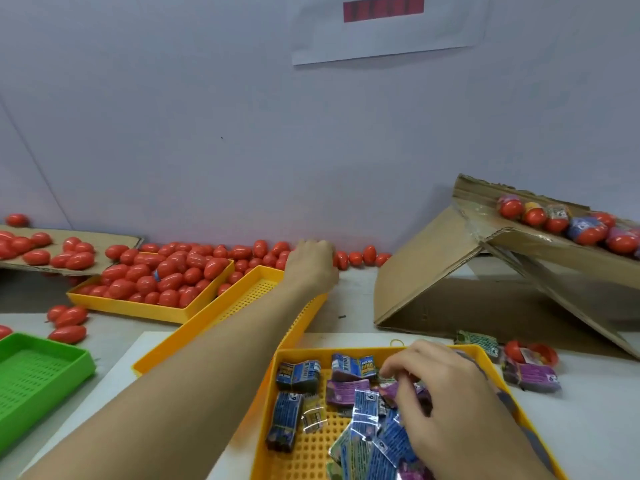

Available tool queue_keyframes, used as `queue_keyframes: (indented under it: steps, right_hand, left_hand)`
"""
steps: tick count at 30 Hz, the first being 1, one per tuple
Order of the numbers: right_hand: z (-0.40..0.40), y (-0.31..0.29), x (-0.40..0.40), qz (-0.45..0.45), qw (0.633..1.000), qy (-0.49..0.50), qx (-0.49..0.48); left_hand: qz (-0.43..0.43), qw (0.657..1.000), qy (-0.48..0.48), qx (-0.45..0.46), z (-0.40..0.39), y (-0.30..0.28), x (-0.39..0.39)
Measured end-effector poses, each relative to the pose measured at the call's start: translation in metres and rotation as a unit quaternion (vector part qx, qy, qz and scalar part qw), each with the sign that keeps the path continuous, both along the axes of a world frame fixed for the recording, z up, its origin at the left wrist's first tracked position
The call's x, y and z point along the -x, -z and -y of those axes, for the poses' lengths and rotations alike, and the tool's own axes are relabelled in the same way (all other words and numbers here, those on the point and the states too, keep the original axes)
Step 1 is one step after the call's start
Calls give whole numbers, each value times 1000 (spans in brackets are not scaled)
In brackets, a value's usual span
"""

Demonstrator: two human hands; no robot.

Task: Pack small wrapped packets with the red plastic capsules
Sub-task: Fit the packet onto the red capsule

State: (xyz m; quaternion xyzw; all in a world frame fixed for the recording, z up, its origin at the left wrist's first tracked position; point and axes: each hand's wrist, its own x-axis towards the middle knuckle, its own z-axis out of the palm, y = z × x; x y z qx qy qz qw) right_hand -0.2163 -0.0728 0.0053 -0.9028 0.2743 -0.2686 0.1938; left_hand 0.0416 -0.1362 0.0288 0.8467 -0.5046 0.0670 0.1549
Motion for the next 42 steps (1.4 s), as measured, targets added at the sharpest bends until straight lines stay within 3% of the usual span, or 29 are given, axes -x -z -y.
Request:
queue_keyframes:
  steps: [5, 9, 12, 15, 20, 26, 30, 35, 42]
  right_hand:
    - [-1, -1, 0, 12, 1000, 9, -7]
    - [4, 1, 1, 49, 998, 24, -37]
    - [8, 0, 4, 103, 991, 35, -74]
    - [11, -1, 8, 85, 992, 23, -85]
    - [13, -4, 11, -15, 998, -12, -57]
    - [13, -2, 12, -54, 998, -20, 7]
    - [9, -4, 12, -89, 995, -13, 34]
    - [0, -2, 8, -149, 986, 12, 71]
    - [2, -4, 9, -74, 997, 19, 21]
  left_hand:
    - [86, 990, -53, -101, 18, 12, 3]
    - [125, 986, -67, -91, 21, 13, 9]
    - [138, 990, -32, -16, 15, 8, 21]
    - [19, 992, 36, 122, -2, 3, 45]
    - [-207, 950, 86, 217, -45, -6, 87]
    - [-442, 843, 92, 293, -106, -5, 112]
    - [-464, 817, 71, 335, -136, 5, 118]
    - [-411, 843, 83, 336, -145, 13, 123]
    - [-395, 863, 89, 303, -144, 18, 123]
